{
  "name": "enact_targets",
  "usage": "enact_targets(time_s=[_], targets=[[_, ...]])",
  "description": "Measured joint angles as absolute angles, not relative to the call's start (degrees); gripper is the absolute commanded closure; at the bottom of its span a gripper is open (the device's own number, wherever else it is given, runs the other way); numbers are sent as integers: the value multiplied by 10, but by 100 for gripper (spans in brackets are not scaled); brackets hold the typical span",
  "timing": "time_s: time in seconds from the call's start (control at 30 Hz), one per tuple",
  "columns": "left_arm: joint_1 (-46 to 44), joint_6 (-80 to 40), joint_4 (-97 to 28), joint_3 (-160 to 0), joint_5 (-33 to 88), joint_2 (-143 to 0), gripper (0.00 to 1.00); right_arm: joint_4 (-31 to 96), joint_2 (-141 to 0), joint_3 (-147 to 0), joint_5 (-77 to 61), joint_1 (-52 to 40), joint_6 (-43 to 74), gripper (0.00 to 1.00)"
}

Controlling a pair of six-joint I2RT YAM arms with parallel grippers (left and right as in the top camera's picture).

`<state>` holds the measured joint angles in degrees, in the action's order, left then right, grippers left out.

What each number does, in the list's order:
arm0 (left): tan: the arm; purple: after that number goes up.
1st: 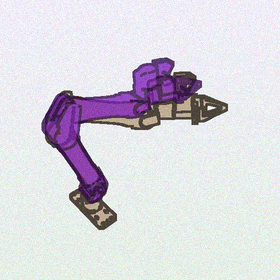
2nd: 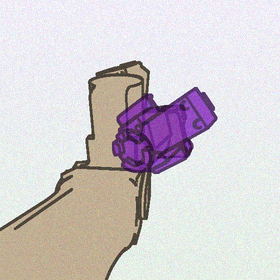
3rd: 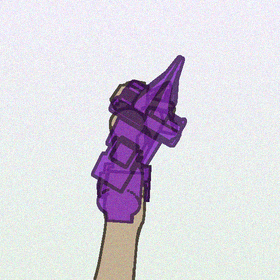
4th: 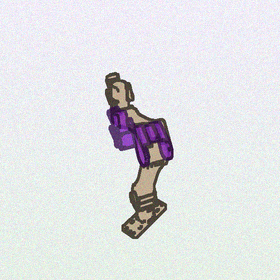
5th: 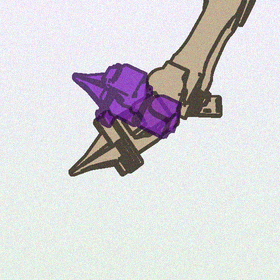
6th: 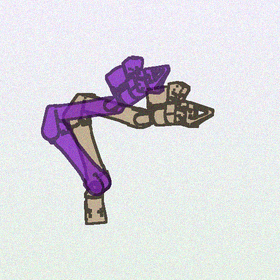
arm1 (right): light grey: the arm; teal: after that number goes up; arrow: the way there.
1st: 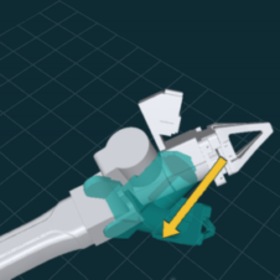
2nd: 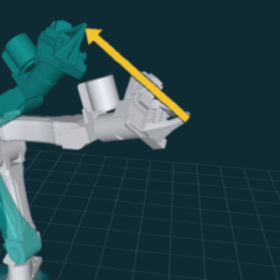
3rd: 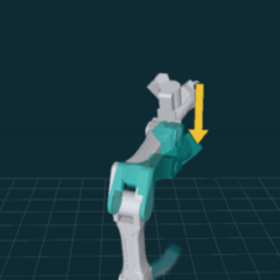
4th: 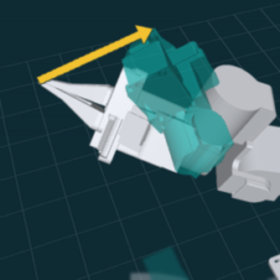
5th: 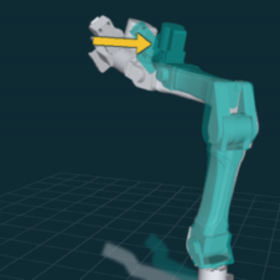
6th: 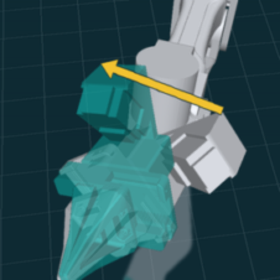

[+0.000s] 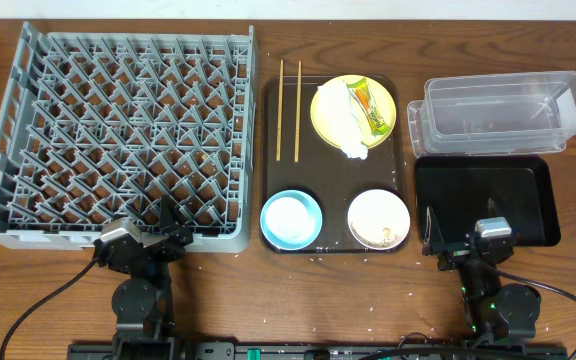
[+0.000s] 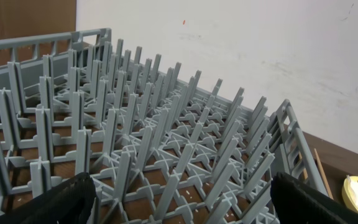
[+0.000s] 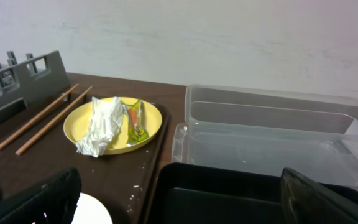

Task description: Sort waste into correct bins and load items into the dishwasher

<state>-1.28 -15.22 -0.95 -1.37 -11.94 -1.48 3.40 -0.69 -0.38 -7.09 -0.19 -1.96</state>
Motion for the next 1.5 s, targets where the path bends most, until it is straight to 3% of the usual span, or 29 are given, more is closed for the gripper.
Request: enact_targets(time_s=[1.5], targets=[[-13,-152,-10,-14,-119,-15,9,32,-7,-4,-80,-2,-20,1]])
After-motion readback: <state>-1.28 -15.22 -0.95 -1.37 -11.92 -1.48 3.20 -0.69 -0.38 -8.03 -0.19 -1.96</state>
